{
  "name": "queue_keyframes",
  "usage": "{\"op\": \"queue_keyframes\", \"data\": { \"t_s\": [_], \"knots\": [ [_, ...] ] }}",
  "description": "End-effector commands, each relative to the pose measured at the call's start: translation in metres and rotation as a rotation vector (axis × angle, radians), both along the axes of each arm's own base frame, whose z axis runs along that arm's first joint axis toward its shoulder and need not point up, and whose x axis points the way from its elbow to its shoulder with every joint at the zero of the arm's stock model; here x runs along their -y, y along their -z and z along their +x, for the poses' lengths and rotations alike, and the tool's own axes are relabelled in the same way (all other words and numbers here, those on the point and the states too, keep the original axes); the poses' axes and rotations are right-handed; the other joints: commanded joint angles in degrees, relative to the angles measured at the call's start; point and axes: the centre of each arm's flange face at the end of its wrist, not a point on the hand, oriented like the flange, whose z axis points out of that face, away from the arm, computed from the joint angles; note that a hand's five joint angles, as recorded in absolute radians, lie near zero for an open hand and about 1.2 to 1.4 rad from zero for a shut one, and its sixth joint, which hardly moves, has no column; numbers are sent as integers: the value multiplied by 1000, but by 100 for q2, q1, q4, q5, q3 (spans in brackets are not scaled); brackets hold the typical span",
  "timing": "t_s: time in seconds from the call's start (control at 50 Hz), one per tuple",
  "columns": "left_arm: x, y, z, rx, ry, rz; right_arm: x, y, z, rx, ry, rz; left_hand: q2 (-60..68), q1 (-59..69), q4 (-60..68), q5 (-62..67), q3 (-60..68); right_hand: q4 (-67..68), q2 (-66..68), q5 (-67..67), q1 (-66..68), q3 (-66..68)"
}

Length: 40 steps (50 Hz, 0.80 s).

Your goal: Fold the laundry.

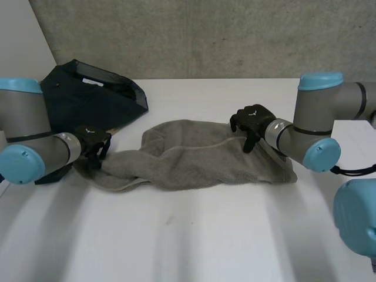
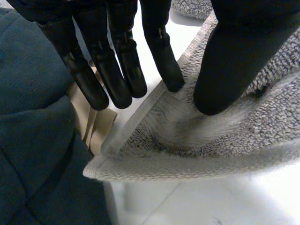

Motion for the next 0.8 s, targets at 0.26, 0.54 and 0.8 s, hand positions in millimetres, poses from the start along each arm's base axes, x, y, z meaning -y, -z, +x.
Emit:
{"op": "queue_keyframes", "data": {
  "t_s": [0.26,0.54,0.8],
  "knots": [
    [36,-162,-37,-74,-12,-659,59,-139,-15,320,225,-552,2443,2377,2437,2466,2454,4193,4198,4192,4196,4171],
    [10,-269,-46,-514,-70,-1002,38,-226,-48,557,202,-714,2443,2377,2437,2466,2454,4193,4198,4192,4196,4171],
    [-28,-190,-44,-295,32,-778,16,-128,-43,440,89,-260,2443,2377,2437,2466,2454,1737,1742,1735,1740,1714]
  ]
}}
